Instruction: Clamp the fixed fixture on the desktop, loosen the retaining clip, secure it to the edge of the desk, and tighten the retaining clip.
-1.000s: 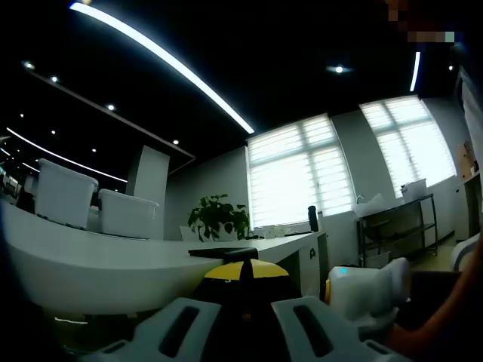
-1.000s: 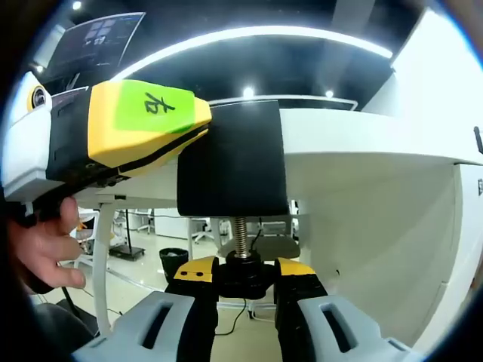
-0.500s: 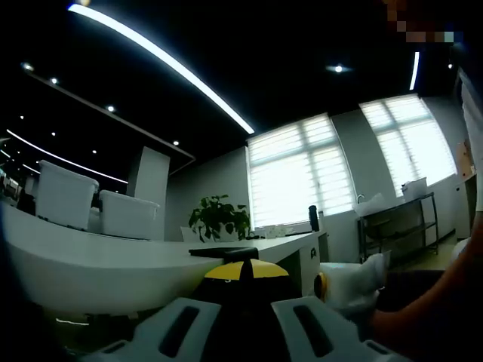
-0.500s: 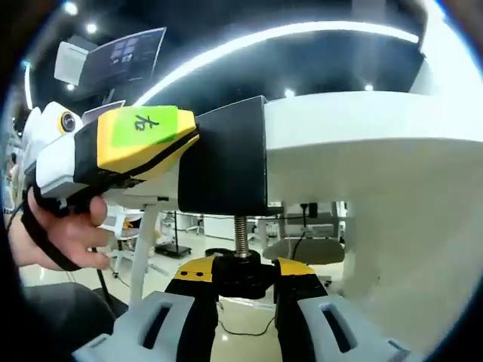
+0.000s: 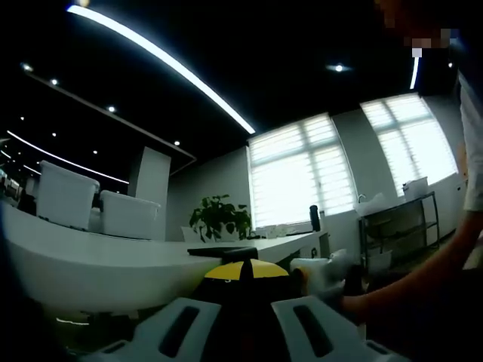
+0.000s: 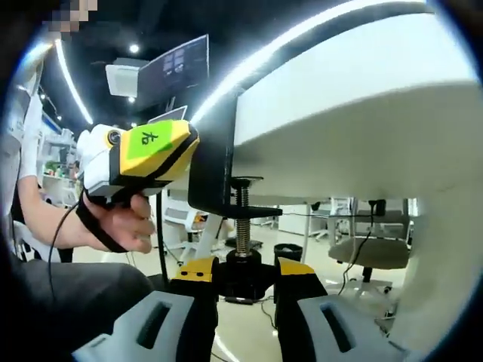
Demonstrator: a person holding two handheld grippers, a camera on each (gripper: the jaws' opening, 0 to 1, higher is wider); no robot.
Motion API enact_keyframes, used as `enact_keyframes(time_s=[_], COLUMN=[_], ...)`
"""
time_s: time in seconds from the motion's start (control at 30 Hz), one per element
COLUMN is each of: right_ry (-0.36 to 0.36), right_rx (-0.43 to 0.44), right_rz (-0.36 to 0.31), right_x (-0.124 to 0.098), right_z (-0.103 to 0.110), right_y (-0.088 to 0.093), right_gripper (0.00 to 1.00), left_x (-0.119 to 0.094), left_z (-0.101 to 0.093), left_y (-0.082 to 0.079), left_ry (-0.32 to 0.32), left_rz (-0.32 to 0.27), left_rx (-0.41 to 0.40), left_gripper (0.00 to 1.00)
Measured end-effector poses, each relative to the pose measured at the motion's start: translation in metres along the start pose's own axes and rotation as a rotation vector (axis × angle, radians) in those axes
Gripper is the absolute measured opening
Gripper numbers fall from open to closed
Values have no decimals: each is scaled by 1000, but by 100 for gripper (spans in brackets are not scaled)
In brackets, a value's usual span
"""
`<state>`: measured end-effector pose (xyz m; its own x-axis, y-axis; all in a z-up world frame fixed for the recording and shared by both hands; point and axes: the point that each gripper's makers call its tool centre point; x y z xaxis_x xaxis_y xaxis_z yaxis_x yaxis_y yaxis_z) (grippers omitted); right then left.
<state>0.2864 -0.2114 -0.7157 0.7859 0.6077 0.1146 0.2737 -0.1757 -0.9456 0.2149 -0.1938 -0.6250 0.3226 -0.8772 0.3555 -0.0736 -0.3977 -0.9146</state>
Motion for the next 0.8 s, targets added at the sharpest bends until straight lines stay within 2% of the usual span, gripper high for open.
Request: enact_keyframes(time_s=[0.2,0.33,0.47,0.6,0.67,0.77,0.8], right_ry=[-58,-92,-91,-71,-45,29,77], right_rx=[62,40,25,33,47,42,40], right_rz=[-32,-20,-12,-18,6,8,9], right_x=[3,3,3,2,1,-4,-8], right_z=[1,3,4,4,3,-2,-5], right_y=[1,0,0,0,0,-3,-4], right_gripper=[27,27,27,27,28,32,34], left_x=[0,0,0,0,0,0,0], left_z=[0,1,1,1,1,1,1], left_y=[0,2,2,2,2,2,2], left_ry=[-3,-2,-1,0,0,-1,-1], left_rz=[1,7,7,7,7,7,7], left_rx=[3,3,1,1,4,6,6], left_gripper=[3,3,3,3,3,3,3])
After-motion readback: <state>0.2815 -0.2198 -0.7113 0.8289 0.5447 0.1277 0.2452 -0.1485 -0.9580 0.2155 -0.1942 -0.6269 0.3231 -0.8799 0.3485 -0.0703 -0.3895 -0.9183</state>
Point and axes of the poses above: the point that each gripper's makers call its tool centre point, and the gripper's own axes: x roughly forward along the fingers, z roughly to its left, y roughly out of its underside, and after that the axes turned 15 degrees about -x, right-handed
